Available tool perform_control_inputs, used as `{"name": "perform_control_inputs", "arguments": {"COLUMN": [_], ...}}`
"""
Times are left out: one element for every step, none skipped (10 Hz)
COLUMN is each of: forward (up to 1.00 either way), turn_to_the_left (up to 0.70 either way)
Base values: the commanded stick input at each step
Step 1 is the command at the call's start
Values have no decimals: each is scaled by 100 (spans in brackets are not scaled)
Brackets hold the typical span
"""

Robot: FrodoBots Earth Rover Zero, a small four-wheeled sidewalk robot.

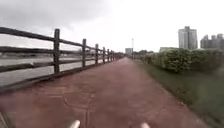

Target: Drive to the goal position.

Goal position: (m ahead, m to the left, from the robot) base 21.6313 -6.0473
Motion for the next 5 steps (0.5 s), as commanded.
{"name": "perform_control_inputs", "arguments": {"forward": [70,70,70,70,70], "turn_to_the_left": [0,0,0,-15,-13]}}
